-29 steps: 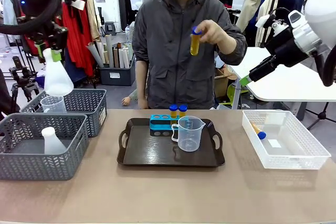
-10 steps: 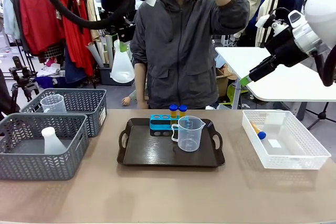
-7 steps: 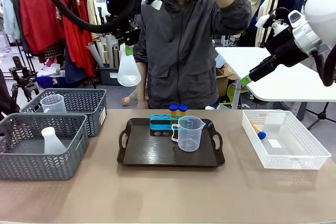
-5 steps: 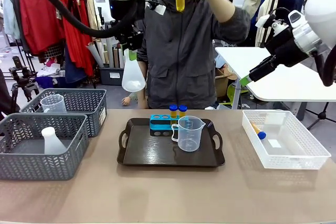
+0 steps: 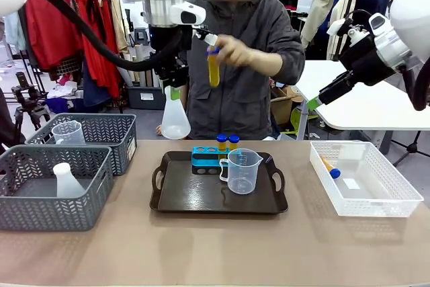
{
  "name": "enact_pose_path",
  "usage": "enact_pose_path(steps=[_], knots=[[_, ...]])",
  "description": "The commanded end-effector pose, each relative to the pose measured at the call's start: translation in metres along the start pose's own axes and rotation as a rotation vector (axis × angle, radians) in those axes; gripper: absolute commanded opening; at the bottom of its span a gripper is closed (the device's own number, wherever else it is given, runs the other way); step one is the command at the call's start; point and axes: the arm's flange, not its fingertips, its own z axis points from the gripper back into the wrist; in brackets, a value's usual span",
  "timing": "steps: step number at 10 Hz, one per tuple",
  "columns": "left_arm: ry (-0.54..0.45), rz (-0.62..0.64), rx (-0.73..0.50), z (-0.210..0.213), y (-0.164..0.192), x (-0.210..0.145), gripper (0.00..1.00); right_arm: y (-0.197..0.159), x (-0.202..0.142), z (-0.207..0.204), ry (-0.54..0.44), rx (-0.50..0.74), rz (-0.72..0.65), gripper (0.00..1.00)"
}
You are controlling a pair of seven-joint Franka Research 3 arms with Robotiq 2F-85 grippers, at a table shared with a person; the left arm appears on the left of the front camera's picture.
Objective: Prepare the laboratory tools.
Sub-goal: Pick up one Small flask and place it on the Handle tray.
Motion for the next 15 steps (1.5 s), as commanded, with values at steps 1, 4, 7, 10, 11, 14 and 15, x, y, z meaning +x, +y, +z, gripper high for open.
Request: enact_pose_path(steps=[1,4,7,10,11,14,15], knots=[[-0.010,-0.026,-0.020,0.003,-0.002,-0.006,0.00,-0.002,0.001,0.000,-0.027,0.016,-0.002,1.00],[-0.031,-0.002,-0.002,0.014,0.003,-0.017,0.00,-0.002,0.001,0.000,-0.027,0.016,-0.002,1.00],[-0.039,0.020,0.003,0.018,0.006,-0.025,0.00,-0.002,0.001,0.000,-0.027,0.016,-0.002,1.00],[0.000,0.031,0.049,0.018,0.011,-0.030,0.00,-0.002,0.001,0.000,-0.027,0.016,-0.002,1.00],[-0.018,0.029,0.019,0.020,0.009,-0.019,0.00,-0.002,0.001,0.000,-0.027,0.016,-0.002,1.00],[-0.018,0.029,0.019,0.020,0.009,-0.019,0.00,-0.002,0.001,0.000,-0.027,0.016,-0.002,1.00],[-0.018,0.029,0.019,0.020,0.009,-0.019,0.00,-0.002,0.001,0.000,-0.027,0.016,-0.002,1.00]])
